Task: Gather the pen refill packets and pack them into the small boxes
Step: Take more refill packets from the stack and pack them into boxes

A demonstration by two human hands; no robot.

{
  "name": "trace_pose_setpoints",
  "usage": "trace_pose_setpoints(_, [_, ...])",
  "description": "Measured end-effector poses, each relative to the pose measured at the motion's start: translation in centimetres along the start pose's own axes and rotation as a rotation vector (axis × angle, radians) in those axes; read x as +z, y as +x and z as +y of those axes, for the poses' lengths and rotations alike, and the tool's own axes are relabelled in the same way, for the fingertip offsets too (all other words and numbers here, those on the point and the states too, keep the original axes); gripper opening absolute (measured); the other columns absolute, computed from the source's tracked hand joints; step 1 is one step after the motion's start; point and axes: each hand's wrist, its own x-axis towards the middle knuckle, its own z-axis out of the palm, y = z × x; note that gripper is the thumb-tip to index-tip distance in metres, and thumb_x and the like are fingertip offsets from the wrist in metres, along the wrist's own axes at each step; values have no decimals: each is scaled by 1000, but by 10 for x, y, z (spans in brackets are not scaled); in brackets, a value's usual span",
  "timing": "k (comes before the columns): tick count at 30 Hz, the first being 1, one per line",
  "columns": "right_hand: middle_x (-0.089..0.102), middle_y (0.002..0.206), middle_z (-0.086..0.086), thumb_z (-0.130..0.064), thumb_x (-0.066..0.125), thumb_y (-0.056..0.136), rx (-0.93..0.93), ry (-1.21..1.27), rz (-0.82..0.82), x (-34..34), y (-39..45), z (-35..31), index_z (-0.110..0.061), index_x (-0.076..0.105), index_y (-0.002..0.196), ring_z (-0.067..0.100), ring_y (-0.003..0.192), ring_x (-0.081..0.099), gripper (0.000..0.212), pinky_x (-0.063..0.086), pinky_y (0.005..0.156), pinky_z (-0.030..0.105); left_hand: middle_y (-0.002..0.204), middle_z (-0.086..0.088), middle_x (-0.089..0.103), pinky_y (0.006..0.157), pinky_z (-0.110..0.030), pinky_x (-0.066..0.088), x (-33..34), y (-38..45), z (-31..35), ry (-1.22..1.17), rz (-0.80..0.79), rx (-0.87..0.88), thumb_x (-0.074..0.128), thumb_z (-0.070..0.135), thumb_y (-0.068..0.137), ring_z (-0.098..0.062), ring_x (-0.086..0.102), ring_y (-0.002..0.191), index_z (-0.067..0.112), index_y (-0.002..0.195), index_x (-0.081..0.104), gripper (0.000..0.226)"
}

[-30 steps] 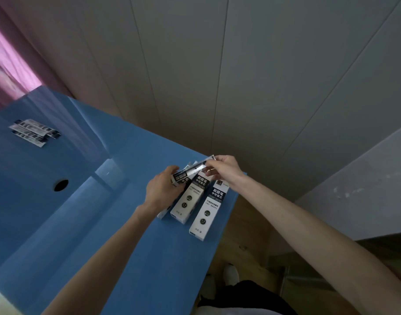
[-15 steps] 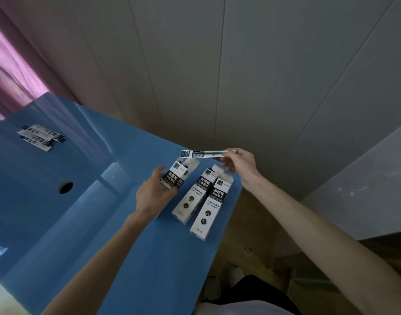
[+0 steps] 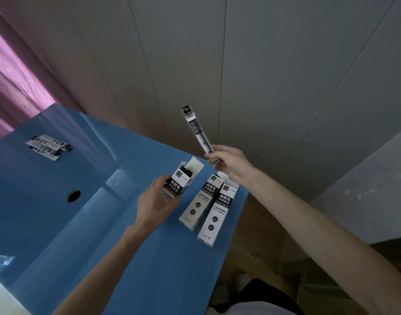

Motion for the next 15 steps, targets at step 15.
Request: trace_pose_setpoints(15, [79,92,1,-14,85,82,-195,-133,185,47,-5,21,-12,76,96,16,92,74,16,58,88,27,118,18,66,79,-26,46,9,-6,17,-73,40,26,77,38,84,-4,61,105,30,130,58,50])
